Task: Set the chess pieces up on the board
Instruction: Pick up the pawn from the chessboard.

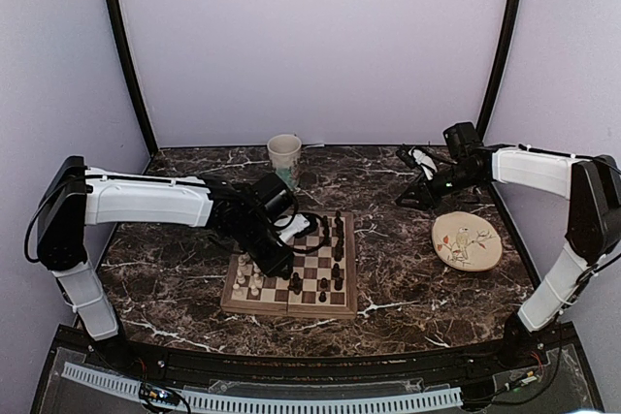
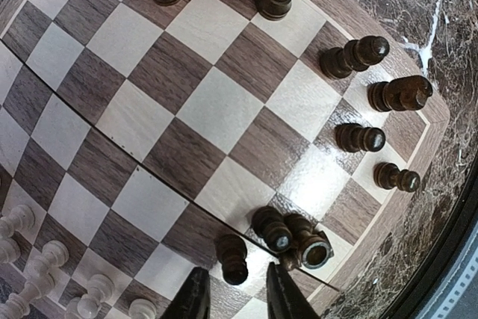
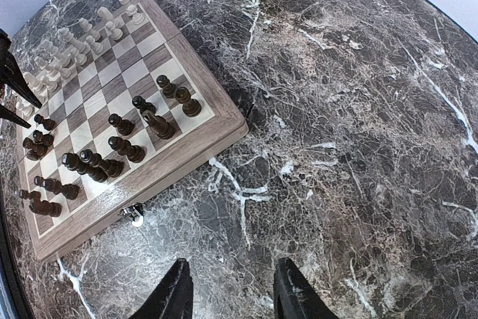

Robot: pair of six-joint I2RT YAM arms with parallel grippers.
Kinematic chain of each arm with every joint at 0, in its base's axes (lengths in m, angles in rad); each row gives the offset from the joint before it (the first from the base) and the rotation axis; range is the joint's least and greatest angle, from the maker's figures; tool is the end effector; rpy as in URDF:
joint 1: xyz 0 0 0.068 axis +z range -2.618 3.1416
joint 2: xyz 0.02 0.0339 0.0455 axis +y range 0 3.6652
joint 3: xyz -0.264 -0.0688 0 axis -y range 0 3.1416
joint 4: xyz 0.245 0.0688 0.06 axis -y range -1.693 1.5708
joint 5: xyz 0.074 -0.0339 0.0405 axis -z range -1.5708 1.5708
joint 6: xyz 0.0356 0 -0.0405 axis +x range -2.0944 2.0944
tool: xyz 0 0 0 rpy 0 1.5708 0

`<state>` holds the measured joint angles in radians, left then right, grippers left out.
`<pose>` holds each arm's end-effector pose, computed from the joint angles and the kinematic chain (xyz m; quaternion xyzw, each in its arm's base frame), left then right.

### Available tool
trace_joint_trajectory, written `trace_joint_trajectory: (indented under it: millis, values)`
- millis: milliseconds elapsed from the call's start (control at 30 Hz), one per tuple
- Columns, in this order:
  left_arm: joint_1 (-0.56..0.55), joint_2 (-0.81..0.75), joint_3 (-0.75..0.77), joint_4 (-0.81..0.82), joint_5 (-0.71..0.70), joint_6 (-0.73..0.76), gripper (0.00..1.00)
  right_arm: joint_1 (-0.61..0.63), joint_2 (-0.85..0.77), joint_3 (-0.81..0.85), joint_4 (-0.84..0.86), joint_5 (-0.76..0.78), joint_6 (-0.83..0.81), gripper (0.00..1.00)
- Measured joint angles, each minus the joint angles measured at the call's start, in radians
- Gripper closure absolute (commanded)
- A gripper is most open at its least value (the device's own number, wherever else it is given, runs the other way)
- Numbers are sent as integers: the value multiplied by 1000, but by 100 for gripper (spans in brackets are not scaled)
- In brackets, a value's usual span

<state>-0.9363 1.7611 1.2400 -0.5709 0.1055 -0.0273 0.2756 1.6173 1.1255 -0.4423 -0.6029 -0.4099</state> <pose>0.2120 -0.2943 0.2057 0.4371 0.8662 -0.1551 0.1861 0.3198 0.1114 0.2313 -0.3923 0.8229 0.2613 0.3171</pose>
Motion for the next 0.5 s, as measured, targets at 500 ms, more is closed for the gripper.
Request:
trace_joint_trajectory:
  millis: [500]
  values:
    - [0, 45, 13, -6, -21, 14, 85, 0, 0, 0, 0, 0, 0, 63]
